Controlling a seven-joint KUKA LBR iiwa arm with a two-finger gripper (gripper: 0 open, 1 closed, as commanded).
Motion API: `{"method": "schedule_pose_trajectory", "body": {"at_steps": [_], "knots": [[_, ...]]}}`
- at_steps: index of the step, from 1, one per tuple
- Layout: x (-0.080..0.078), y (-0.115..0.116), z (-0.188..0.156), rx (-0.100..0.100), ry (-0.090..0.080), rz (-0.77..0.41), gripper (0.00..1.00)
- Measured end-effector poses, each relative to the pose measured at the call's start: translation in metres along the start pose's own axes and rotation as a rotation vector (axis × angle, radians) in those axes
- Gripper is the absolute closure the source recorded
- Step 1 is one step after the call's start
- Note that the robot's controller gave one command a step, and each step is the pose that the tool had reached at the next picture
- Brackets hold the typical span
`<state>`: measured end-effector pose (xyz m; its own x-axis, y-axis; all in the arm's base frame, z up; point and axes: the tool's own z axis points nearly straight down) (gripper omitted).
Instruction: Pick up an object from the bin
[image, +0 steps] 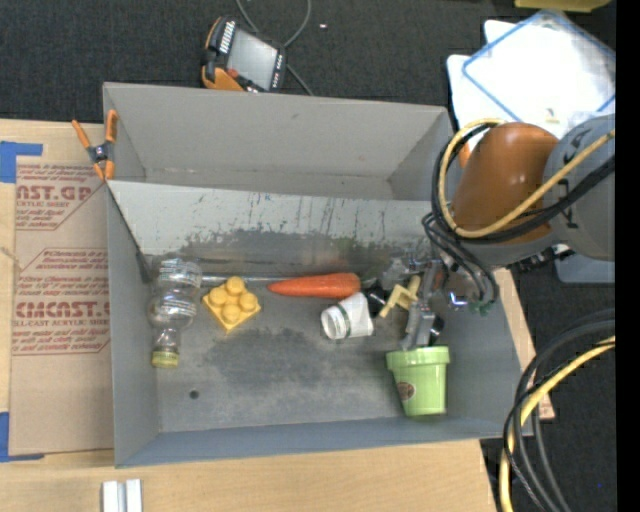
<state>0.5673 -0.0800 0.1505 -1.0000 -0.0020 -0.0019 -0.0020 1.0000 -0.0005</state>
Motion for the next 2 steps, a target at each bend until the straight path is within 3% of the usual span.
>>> {"method": "schedule_pose_trajectory", "body": {"at_steps": [1, 2], "knots": [[0.000, -0.010, -0.017, 0.001, -0.003, 0.007, 0.00], [-0.003, -0.010, -0.004, 0.000, -0.005, 0.008, 0.00]]}}
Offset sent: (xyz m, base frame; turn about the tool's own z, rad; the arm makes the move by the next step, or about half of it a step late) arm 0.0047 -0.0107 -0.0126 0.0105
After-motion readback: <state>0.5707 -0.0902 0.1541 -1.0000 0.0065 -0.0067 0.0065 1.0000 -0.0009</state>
